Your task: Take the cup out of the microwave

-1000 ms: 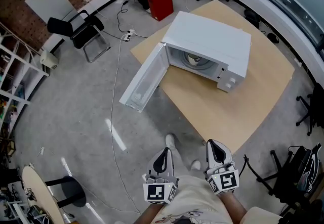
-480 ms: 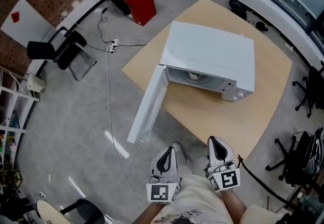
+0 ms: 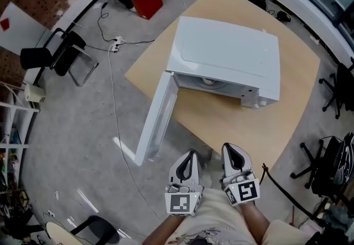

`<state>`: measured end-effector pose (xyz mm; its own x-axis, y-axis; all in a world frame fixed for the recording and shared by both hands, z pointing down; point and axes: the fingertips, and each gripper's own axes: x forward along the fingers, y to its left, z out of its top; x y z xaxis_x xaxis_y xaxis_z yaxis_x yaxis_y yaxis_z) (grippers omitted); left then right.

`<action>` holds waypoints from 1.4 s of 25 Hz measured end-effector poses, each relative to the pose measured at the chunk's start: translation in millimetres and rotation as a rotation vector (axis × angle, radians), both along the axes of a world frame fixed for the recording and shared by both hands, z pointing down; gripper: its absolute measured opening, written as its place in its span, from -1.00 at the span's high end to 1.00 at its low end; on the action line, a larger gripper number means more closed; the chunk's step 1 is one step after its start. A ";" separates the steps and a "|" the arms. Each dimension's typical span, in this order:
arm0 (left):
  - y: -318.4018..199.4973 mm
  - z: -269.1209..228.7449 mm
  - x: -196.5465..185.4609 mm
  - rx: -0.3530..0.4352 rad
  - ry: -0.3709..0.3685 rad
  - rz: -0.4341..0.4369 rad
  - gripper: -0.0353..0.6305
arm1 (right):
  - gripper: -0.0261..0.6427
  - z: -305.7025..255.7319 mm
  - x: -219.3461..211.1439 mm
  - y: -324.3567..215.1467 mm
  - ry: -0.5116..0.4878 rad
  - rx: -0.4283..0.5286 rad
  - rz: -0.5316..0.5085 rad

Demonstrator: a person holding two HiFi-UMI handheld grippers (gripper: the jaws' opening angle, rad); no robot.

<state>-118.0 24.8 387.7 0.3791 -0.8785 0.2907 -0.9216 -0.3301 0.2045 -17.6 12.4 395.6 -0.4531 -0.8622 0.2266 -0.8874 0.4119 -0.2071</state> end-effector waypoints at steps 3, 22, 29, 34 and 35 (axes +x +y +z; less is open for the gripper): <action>-23.5 -1.6 7.6 0.043 0.026 -0.017 0.89 | 0.91 6.1 4.8 -8.3 0.018 0.008 0.002; -146.1 96.0 65.7 0.030 -0.064 0.077 -0.18 | 0.90 72.2 58.6 -77.3 0.042 -0.018 0.046; -204.6 125.0 89.1 0.095 -0.079 0.071 -0.40 | 0.90 91.9 73.0 -87.8 0.050 -0.040 0.055; -241.8 160.8 99.7 0.075 -0.136 0.084 -0.52 | 0.90 98.7 76.9 -94.4 0.038 -0.048 0.068; -250.0 166.6 100.7 0.074 -0.140 0.079 -0.53 | 0.91 101.0 77.4 -95.0 0.041 -0.054 0.065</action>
